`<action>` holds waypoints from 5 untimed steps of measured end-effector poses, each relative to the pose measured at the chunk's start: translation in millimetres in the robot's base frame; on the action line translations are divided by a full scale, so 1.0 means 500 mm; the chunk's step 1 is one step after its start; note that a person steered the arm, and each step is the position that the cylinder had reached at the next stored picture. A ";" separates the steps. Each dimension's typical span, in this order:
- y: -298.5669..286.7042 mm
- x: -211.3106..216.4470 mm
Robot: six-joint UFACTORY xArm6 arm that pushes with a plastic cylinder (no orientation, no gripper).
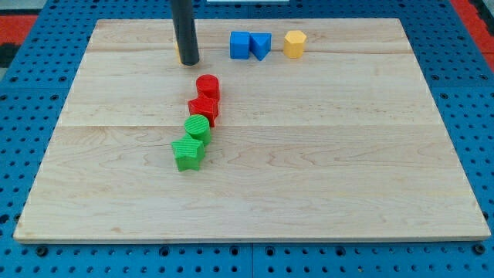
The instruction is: Place the yellow heart left of the blue cube
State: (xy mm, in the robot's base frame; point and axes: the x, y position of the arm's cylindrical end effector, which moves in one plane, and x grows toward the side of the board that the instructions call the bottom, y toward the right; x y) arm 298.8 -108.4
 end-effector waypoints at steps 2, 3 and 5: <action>-0.054 0.048; -0.066 0.026; -0.060 -0.013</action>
State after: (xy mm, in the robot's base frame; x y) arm 292.1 -138.3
